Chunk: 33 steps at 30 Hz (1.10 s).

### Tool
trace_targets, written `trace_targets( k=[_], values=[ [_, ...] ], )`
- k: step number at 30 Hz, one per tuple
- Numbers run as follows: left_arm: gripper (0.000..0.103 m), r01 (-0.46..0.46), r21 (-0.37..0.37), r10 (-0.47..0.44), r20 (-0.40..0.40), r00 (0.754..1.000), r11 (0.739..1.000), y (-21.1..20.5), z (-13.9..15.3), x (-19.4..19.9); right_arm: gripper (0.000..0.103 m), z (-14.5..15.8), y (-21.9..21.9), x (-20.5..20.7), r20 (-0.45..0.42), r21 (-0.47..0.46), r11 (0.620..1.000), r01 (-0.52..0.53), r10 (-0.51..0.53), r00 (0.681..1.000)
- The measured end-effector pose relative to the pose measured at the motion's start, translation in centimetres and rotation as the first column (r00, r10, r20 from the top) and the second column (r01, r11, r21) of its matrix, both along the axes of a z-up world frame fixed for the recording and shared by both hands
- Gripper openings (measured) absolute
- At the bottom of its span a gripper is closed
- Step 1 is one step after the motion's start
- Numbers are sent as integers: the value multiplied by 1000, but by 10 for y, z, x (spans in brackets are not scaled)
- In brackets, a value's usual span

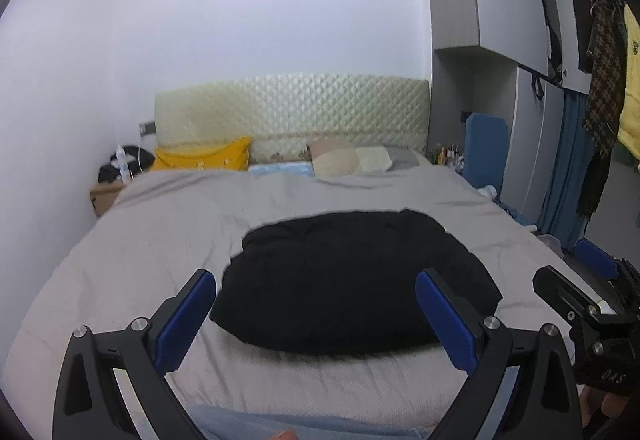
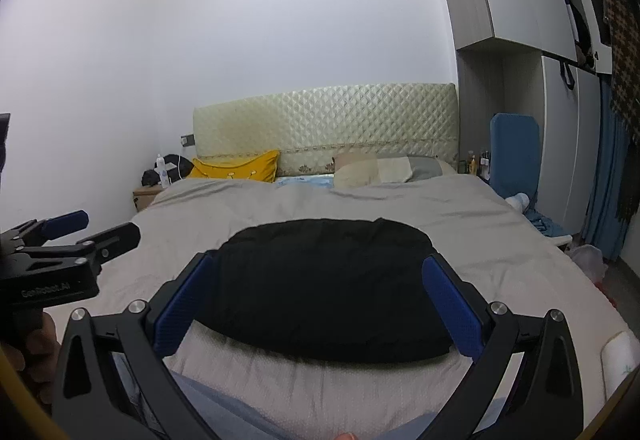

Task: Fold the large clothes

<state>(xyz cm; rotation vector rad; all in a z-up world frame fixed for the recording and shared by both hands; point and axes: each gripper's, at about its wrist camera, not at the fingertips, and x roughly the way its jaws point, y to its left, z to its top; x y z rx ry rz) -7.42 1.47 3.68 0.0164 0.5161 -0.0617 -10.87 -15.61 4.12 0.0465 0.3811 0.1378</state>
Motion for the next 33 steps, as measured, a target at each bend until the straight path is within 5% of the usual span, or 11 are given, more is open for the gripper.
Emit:
trace_targets(
  k=[10, 33],
  values=[
    [101, 2, -20, -4, -94, 996, 1000, 1, -33, 18, 103, -17, 5, 1, -43, -46, 999, 20, -22, 999],
    [101, 6, -27, -9, -104, 994, 1000, -8, -32, 19, 103, -21, -2, -1, -68, -31, 999, 42, -44, 997]
  ],
)
